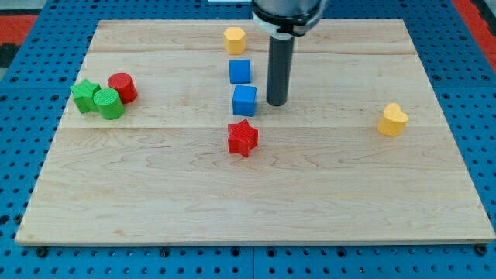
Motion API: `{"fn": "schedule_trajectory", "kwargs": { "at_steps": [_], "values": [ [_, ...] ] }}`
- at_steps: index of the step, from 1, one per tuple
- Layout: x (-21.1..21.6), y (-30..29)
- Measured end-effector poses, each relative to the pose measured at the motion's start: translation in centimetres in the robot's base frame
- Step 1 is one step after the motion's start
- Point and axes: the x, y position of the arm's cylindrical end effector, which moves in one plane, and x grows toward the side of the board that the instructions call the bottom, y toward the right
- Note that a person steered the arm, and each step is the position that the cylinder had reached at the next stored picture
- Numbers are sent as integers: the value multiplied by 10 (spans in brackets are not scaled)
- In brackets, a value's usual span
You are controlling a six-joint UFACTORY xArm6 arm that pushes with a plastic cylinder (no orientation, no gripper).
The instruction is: Slide the yellow heart to the red star
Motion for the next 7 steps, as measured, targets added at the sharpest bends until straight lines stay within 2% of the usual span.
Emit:
{"fn": "schedule_trajectory", "kwargs": {
  "at_steps": [2,4,5,6,7],
  "values": [
    [7,-19],
    [-22,209],
    [29,239],
    [65,157],
    [70,80]
  ]
}}
